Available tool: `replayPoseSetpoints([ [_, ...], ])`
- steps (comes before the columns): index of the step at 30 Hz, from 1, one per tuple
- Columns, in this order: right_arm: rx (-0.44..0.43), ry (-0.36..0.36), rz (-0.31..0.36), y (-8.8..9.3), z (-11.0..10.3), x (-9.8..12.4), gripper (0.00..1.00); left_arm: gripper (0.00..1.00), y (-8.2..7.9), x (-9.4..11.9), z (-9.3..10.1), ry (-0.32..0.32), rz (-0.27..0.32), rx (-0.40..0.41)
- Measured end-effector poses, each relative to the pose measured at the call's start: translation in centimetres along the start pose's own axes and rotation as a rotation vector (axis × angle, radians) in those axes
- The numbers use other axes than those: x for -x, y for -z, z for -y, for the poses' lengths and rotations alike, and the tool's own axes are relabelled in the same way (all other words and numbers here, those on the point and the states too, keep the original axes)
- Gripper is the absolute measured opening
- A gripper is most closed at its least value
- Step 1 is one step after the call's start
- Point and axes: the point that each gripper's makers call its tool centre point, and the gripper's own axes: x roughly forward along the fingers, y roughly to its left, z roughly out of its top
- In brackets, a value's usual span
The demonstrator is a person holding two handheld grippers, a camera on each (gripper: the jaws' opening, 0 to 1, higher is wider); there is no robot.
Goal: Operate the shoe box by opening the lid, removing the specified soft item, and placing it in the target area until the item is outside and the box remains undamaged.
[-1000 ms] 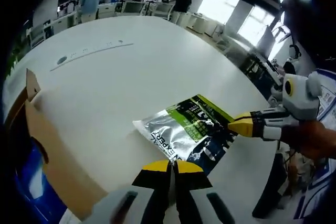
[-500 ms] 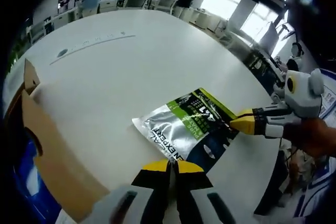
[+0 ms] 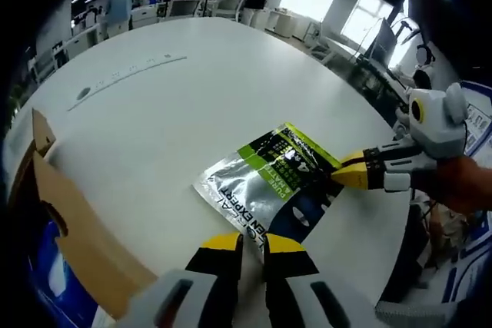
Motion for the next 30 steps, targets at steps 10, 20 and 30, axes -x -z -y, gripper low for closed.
replayPoseSetpoints([
  [10,0.002,0.014,0.01,0.1,0.0,0.9,0.05,0.11,-0.6,1.2,0.0,-0.001,0.028,-0.016],
  [20,-0.004,0.046,0.043,-0.9,0.6,2.4,0.05,0.11,-0.9,2.6,0.1,0.002,0.06,-0.012],
  [30,-0.019,0.047,0.083,-1.8,-0.5,3.6,0.06,0.13,-1.8,4.4,0.1,0.003,0.111,-0.015],
])
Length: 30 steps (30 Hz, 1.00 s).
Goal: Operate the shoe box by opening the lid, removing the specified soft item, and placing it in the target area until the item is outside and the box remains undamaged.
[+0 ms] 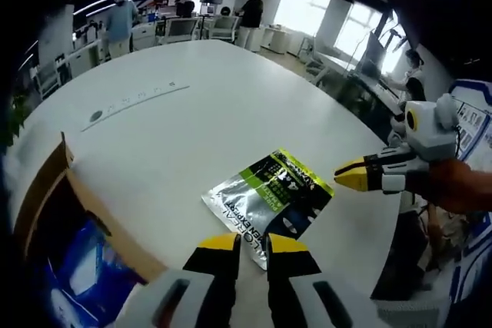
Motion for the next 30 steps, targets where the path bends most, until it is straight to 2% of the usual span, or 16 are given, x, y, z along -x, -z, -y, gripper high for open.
replayPoseSetpoints([
  [4,0.007,-0.002,0.011,-0.7,-0.6,0.2,0.07,0.13,-0.4,0.7,-0.2,0.002,0.026,0.013],
  [6,0.014,-0.007,0.015,-1.1,-1.1,0.3,0.08,0.14,-0.8,1.5,-0.4,0.012,0.063,0.061],
  [9,0.026,-0.02,0.028,-1.8,-2.2,0.1,0.08,0.14,-1.0,2.5,-0.9,0.0,0.08,0.06],
  [15,0.05,-0.044,0.032,-2.9,-4.3,-0.7,0.08,0.14,-0.6,4.8,-3.3,-0.039,0.114,0.084],
  [26,0.132,-0.121,0.037,-5.1,-10.7,-2.9,0.08,0.14,0.8,9.3,-7.8,-0.109,0.179,0.165],
  [30,0.169,-0.158,0.046,-6.2,-13.6,-3.8,0.08,0.14,2.0,12.4,-9.7,-0.159,0.214,0.202],
])
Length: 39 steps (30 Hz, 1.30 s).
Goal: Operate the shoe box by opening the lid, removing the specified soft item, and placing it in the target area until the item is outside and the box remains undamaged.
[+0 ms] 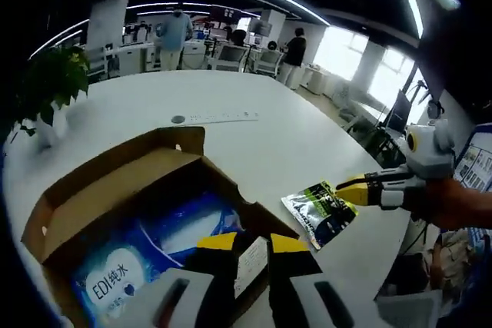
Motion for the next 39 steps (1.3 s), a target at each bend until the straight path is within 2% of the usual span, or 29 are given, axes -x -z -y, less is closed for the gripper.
replayPoseSetpoints([
  [5,0.022,-0.053,0.012,-1.9,-3.0,-1.8,0.08,0.15,0.6,2.8,-3.4,-0.062,0.028,0.041],
  [10,0.061,-0.101,0.004,-2.7,-5.8,-3.3,0.08,0.16,1.7,5.5,-6.7,-0.122,0.047,0.083],
  [19,0.104,-0.183,-0.032,-2.7,-10.8,-6.3,0.08,0.17,4.4,9.6,-11.6,-0.214,0.066,0.162],
  [26,0.126,-0.221,-0.05,-2.6,-13.2,-7.7,0.08,0.17,5.8,11.4,-13.3,-0.25,0.073,0.202],
  [39,0.145,-0.256,-0.082,-2.4,-15.4,-9.4,0.09,0.17,6.3,12.6,-15.0,-0.277,0.083,0.236],
])
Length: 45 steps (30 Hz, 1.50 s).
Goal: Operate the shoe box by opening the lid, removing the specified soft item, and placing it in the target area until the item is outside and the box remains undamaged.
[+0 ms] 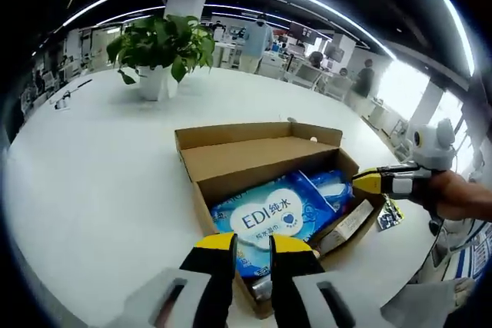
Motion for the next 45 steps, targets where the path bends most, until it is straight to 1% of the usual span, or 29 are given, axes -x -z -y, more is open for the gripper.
replayPoseSetpoints([
  [12,0.0,-0.033,-0.037,0.1,-1.0,-2.2,0.11,0.17,-0.1,0.0,-0.9,-0.008,0.004,0.026],
  [21,0.001,-0.048,-0.07,0.6,-2.0,-3.9,0.12,0.17,0.2,0.6,-2.0,-0.018,0.002,0.048],
  [23,-0.002,-0.055,-0.077,0.7,-2.0,-4.5,0.12,0.17,0.4,0.8,-2.3,-0.022,0.001,0.052],
  [30,-0.002,-0.063,-0.094,1.1,-2.5,-5.6,0.1,0.16,0.7,1.3,-3.3,-0.035,-0.002,0.067],
  [31,-0.002,-0.065,-0.094,1.1,-2.5,-5.7,0.1,0.16,0.7,1.2,-3.7,-0.037,-0.003,0.069],
  [34,-0.004,-0.074,-0.095,1.1,-2.9,-5.9,0.1,0.16,0.8,1.0,-4.1,-0.04,-0.004,0.073],
  [36,-0.009,-0.081,-0.092,1.0,-2.9,-6.2,0.08,0.16,0.8,1.0,-4.3,-0.042,-0.003,0.077],
  [38,-0.005,-0.085,-0.086,0.8,-3.0,-6.4,0.06,0.16,0.9,0.9,-4.4,-0.042,-0.003,0.08],
  [43,0.01,-0.09,-0.096,1.0,-3.7,-6.6,0.07,0.16,1.1,0.9,-4.6,-0.042,-0.002,0.087],
  [45,0.022,-0.085,-0.106,1.1,-3.5,-7.2,0.07,0.16,1.1,0.9,-4.7,-0.042,-0.001,0.089],
])
